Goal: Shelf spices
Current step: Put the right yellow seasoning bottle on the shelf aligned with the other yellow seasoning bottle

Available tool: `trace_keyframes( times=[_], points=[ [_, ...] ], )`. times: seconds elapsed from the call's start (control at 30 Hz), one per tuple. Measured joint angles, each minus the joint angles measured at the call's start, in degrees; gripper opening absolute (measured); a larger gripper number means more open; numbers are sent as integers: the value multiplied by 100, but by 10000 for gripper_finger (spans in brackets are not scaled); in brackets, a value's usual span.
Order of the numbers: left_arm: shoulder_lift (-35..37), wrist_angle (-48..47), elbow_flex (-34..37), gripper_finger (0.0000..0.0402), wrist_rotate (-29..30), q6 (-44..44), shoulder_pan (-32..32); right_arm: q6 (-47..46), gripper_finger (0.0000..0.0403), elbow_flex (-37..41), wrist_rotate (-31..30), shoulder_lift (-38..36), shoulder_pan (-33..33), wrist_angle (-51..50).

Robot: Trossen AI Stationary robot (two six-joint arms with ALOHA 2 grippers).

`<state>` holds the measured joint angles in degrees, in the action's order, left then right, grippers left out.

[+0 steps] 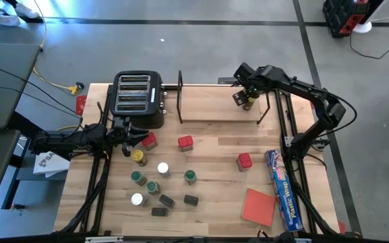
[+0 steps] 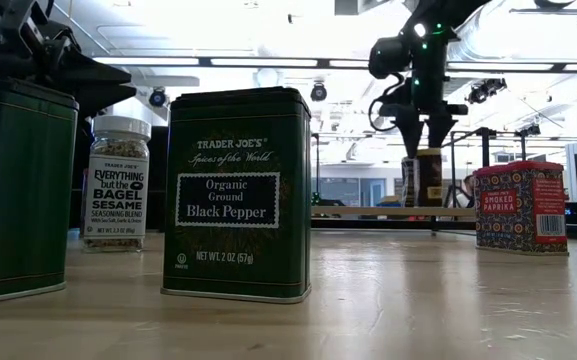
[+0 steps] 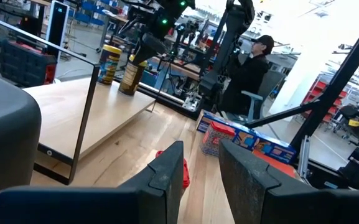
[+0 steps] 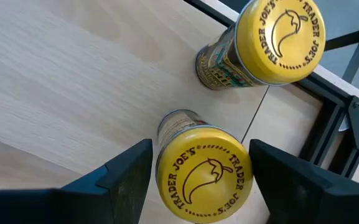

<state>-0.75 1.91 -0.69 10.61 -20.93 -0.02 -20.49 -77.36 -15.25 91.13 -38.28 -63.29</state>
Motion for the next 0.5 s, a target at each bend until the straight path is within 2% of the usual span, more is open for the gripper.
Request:
trace_keyframes(
  times=[0.23,0.5],
  points=[
    [0,0,0,97,0,0,-1,385,264,-44,-150,0,0,55],
    [0,0,0,97,-2,-4,0,963,265,-598,-334,-62,139,-147]
  ],
)
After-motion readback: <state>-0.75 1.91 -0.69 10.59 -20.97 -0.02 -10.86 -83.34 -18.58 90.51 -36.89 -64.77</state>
